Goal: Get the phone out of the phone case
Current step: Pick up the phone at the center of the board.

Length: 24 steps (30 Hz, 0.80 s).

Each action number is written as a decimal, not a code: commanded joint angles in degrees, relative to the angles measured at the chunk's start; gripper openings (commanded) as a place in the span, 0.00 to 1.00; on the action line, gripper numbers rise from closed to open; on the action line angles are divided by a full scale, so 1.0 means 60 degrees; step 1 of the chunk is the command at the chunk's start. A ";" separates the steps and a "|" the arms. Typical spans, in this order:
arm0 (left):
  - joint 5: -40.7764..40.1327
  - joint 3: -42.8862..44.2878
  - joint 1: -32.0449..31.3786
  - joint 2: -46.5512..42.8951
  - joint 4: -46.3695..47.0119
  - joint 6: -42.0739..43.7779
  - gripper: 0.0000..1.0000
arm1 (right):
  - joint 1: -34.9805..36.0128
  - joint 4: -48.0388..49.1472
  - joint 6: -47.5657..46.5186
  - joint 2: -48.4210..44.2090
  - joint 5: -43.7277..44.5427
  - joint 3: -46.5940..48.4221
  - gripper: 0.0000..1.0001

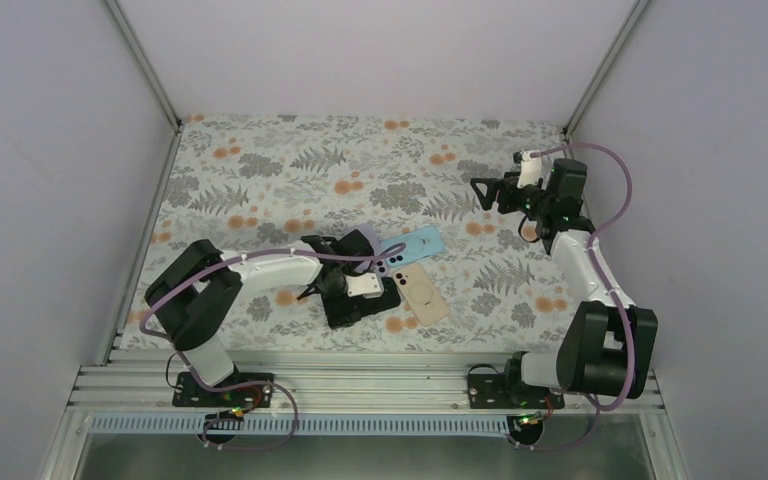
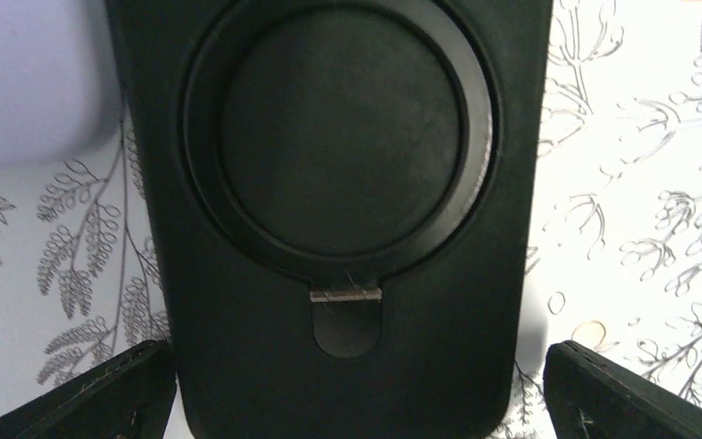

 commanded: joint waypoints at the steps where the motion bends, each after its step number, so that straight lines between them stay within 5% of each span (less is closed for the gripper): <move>1: -0.0170 0.0344 -0.0074 0.0341 0.0222 -0.0295 1.00 | 0.0103 0.0272 -0.0153 -0.0266 0.0067 -0.0121 0.99; 12: -0.0533 0.0794 -0.0422 0.1040 0.0468 -0.0498 0.99 | 0.0103 0.0338 -0.0213 -0.0294 0.0182 -0.0193 0.99; 24: -0.0489 0.0593 -0.0803 0.0935 -0.0073 -0.0220 0.71 | 0.0105 0.0386 -0.0233 -0.0319 0.0158 -0.0237 0.99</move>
